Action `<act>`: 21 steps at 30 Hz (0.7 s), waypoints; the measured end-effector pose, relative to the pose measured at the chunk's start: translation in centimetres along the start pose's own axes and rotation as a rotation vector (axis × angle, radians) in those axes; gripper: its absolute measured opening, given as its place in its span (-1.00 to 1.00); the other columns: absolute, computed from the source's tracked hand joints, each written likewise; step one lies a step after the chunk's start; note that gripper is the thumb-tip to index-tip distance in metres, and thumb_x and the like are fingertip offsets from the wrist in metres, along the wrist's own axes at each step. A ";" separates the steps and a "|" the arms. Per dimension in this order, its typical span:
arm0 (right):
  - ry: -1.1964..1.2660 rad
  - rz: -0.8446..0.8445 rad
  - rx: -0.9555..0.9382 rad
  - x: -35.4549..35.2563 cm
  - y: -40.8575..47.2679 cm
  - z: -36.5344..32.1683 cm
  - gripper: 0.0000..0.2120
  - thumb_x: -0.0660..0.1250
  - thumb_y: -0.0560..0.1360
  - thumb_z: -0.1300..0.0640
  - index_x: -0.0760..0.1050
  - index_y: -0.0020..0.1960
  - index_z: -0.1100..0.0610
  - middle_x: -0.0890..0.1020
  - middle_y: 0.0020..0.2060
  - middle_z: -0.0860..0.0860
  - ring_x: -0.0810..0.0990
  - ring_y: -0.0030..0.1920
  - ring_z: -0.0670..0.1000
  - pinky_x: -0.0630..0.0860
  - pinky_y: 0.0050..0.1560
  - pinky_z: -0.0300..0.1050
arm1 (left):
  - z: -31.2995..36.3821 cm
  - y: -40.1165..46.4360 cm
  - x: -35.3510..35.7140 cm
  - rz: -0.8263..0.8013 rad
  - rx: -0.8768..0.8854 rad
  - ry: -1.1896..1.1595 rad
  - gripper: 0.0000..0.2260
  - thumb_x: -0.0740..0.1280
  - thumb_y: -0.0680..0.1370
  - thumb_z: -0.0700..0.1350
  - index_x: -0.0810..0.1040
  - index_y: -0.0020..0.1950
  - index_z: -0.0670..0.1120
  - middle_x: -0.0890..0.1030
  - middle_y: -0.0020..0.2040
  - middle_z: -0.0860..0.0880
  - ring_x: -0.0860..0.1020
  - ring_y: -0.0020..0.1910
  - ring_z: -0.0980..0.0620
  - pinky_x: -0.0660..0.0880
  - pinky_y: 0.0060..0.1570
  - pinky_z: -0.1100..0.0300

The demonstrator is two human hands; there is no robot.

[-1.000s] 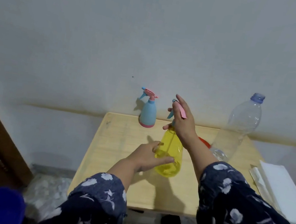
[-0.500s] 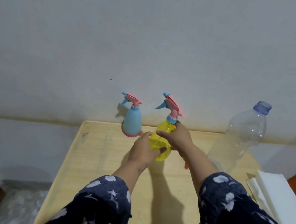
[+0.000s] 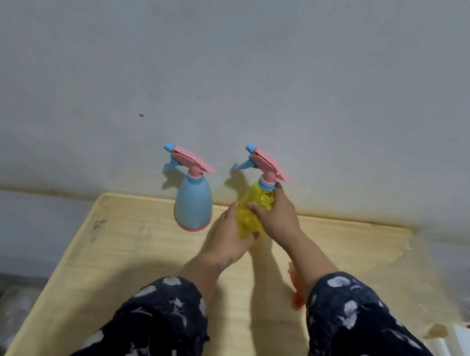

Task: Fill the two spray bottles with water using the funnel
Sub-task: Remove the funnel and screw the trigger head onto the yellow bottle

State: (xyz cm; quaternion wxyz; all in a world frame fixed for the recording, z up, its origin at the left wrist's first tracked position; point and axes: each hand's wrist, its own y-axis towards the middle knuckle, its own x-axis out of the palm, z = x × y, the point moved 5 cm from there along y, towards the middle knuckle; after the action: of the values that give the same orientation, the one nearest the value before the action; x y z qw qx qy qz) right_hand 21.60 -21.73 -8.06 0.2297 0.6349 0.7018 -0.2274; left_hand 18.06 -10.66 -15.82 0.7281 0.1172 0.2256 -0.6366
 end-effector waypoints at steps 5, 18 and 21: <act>-0.055 0.017 -0.053 0.6 1.5 -0.1 -0.49 0.45 0.42 0.08 0.38 0.31 0.10 0.58 0.15 0.08 0.56 0.15 0.12 0.49 0.14 0.01 | -0.2 0.7 0.2 -0.015 -0.002 0.038 -0.21 0.35 0.33 0.09 0.14 0.52 0.12 0.41 0.39 0.01 0.41 0.34 -0.01 0.43 0.30 -0.05; 0.032 -0.047 0.055 -0.5 -1.8 -0.4 -0.19 0.44 0.45 0.16 0.05 0.55 0.12 0.37 0.43 0.09 0.38 0.40 0.12 0.35 0.31 -0.03 | 0.7 -1.7 -1.6 -0.059 -0.031 0.178 -0.32 0.34 0.55 -0.11 0.07 0.58 -0.08 0.30 0.51 -0.07 0.30 0.46 -0.09 0.31 0.27 0.16; -0.023 -0.067 0.063 -1.2 -5.3 -0.6 -0.30 0.34 0.53 0.16 0.04 0.54 0.13 0.33 0.46 0.11 0.33 0.43 0.10 0.29 0.31 -0.11 | 1.6 -3.8 -2.3 -0.053 0.025 0.158 -0.49 0.33 0.56 -0.17 0.29 0.49 -0.04 0.42 0.41 -0.06 0.44 0.34 -0.06 0.33 0.07 0.27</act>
State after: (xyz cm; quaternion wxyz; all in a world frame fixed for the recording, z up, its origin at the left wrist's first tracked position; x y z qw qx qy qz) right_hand 16.46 -22.83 -6.73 0.2096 0.6153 0.7124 -0.2643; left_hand 14.41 -9.97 -12.90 0.6893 0.1702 0.2772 -0.6473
